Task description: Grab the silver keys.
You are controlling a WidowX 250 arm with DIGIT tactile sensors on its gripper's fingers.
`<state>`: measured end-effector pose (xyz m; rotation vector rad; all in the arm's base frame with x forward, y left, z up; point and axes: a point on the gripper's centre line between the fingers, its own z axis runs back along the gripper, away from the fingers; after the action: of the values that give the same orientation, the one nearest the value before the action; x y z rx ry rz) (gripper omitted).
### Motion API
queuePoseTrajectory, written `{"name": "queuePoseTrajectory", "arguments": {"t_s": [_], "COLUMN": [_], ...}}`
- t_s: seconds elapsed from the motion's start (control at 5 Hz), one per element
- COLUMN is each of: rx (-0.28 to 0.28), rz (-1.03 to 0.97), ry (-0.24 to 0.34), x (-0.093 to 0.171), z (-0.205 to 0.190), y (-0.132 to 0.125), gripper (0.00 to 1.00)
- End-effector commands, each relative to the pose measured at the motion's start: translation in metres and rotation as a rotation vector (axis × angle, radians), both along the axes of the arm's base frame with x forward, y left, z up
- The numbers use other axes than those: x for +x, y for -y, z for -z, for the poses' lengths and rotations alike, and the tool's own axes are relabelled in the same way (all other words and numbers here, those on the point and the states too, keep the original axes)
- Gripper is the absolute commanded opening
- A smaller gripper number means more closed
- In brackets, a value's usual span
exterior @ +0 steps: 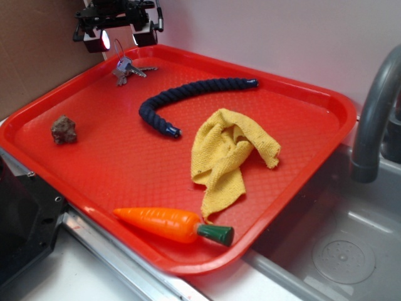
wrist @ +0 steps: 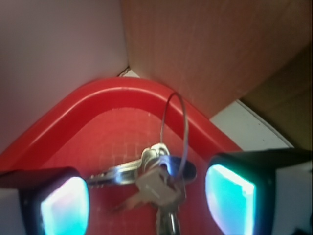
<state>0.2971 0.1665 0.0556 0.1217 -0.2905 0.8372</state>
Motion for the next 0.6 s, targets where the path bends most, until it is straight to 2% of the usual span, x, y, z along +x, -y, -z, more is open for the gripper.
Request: {"name": "queuePoseTrajectory", "arguments": {"t_s": [0.0, 0.4], "rx": [0.063, 0.054], "rz": [-0.009, 0.006], "ry": [0.040, 0.041], "x": [-0.0001, -0.0019], "z": [-0.0025, 0.0074], "y": [-0.0327, -0.0348], "gripper": [1.00, 1.00]}}
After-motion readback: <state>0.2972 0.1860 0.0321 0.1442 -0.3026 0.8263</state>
